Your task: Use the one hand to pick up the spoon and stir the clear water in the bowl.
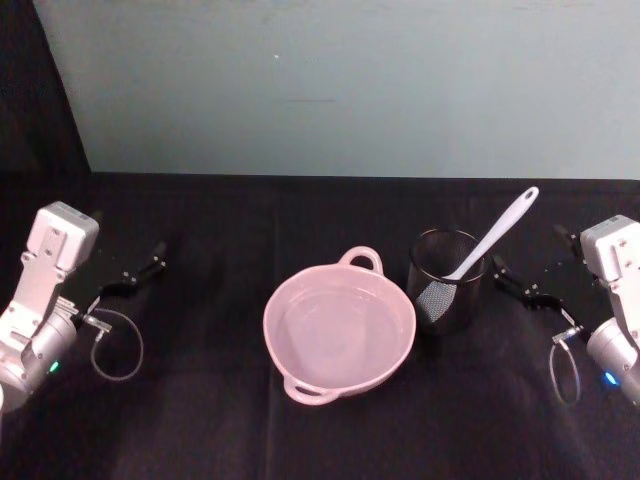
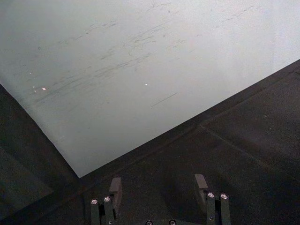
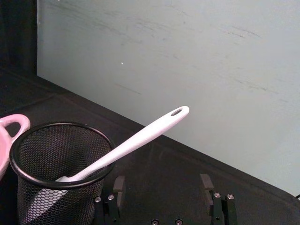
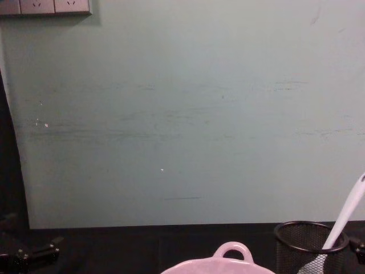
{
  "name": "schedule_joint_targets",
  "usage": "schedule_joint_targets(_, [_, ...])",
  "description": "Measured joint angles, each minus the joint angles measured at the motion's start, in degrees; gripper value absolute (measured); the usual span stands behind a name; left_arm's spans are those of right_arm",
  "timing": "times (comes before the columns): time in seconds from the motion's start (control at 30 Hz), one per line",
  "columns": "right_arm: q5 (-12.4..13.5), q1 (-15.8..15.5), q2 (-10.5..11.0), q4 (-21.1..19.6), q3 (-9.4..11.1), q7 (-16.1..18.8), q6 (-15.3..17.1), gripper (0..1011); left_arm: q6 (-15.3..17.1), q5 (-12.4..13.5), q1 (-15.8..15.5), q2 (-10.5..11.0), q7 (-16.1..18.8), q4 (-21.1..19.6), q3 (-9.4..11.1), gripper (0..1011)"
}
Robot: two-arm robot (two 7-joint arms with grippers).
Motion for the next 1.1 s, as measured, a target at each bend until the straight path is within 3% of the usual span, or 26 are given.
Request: schedule_joint_targets(1.1, [0.0,0.0,0.0,0.0,0.0,0.0,0.0,1003,0.0,0.0,0.0,0.0,0.0,0.0,0.0,1005])
